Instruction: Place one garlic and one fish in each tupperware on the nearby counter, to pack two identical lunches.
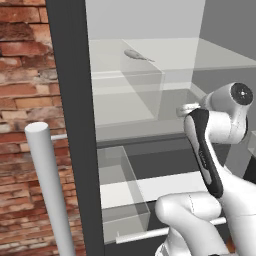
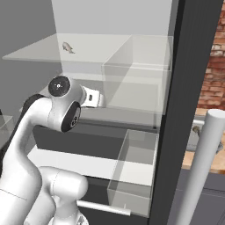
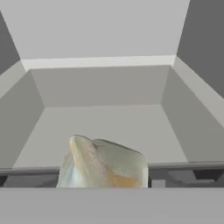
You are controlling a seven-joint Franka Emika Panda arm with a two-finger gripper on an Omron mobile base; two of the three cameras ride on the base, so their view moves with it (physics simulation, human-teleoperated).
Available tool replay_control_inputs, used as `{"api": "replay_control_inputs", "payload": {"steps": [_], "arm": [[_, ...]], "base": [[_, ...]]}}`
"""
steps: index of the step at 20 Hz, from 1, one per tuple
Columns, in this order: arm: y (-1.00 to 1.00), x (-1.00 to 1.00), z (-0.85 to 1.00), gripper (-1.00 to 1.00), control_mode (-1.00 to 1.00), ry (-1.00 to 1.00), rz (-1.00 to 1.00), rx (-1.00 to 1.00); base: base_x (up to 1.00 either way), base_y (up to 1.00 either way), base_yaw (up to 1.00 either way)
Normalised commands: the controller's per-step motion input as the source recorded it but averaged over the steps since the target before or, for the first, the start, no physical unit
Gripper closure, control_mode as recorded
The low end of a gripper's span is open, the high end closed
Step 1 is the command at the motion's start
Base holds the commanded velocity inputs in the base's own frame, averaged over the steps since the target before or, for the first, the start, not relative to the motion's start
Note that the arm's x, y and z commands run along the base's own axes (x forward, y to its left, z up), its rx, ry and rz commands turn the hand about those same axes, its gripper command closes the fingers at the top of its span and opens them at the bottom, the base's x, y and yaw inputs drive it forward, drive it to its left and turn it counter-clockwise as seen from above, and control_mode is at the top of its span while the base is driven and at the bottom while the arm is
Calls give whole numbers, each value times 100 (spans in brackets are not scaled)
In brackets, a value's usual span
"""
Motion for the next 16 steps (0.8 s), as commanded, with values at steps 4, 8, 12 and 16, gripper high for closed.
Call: {"api": "replay_control_inputs", "payload": {"steps": [4, 8, 12, 16], "arm": [[0, -100, 43, 100, -100, 7, 0, -1], [8, -100, 41, 100, -100, 3, 0, -4], [42, -79, 29, 100, -100, 5, 1, -10], [29, -67, 6, 100, -100, 5, 3, -12]], "base": [[0, 0, 0], [0, 0, 0], [0, 0, 0], [0, 0, 0]]}}
